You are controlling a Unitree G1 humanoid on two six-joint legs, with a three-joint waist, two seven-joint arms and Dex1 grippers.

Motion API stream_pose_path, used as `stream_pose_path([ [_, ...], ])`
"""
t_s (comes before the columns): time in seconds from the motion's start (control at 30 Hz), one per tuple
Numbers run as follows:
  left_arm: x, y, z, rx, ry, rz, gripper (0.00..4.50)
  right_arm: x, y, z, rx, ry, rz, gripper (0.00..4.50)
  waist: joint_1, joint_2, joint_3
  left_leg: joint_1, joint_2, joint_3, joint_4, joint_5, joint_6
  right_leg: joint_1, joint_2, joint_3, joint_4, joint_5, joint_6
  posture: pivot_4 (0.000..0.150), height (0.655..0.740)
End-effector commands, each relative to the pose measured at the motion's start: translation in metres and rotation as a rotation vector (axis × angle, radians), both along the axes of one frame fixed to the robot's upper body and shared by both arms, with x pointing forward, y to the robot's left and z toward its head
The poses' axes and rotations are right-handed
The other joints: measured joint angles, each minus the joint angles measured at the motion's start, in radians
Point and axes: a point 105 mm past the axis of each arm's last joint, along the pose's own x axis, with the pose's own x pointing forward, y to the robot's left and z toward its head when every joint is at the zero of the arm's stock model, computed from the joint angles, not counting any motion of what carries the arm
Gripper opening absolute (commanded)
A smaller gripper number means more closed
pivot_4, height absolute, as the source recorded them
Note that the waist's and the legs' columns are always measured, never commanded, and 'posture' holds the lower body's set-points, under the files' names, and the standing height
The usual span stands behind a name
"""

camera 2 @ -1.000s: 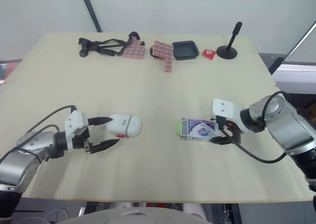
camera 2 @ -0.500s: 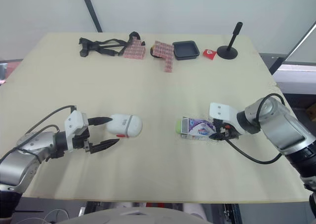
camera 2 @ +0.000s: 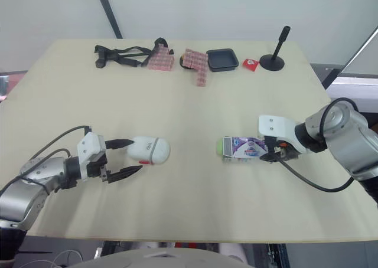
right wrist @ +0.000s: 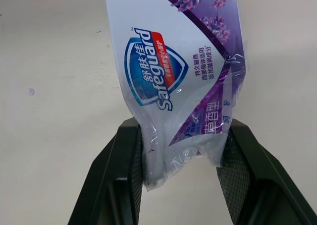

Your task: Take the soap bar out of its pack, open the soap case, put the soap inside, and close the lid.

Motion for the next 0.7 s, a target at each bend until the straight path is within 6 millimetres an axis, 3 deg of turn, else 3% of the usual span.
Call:
stream_pose_path([
  [0.03,0.0,0.0,-0.004,0.004,0.012,0.004,4.5,0.004,-0.005,0.005,-0.045,-0.046,-0.009,2.03,-0.001,0.0,0.0,0.0,0.0,0.0,0.0,0.0,0.0,0.0,0.0,0.0,0.0,0.0,0.0,0.15,0.74],
  [0.33,0.002,0.0,-0.002,0.003,0.009,0.004,4.5,0.008,-0.023,0.012,-0.14,-0.083,0.003,2.03,-0.003,0.001,0.0,0.0,0.0,0.0,0.001,0.0,0.0,0.0,0.0,0.0,0.0,0.0,0.0,0.15,0.74],
  [0.53,0.0,-0.001,-0.003,0.001,0.012,0.002,4.5,-0.005,-0.031,0.005,-0.163,-0.043,0.018,2.03,0.0,0.001,0.0,-0.001,0.0,0.0,0.0,0.0,0.0,0.0,0.0,0.0,0.0,0.0,0.0,0.15,0.74],
  [0.7,0.0,0.0,-0.002,0.002,0.012,0.002,4.5,-0.005,-0.05,0.005,-0.2,-0.052,-0.039,2.03,-0.004,0.001,0.0,0.0,0.0,0.0,0.001,0.0,0.0,0.0,0.0,0.0,-0.001,0.0,0.0,0.15,0.74],
])
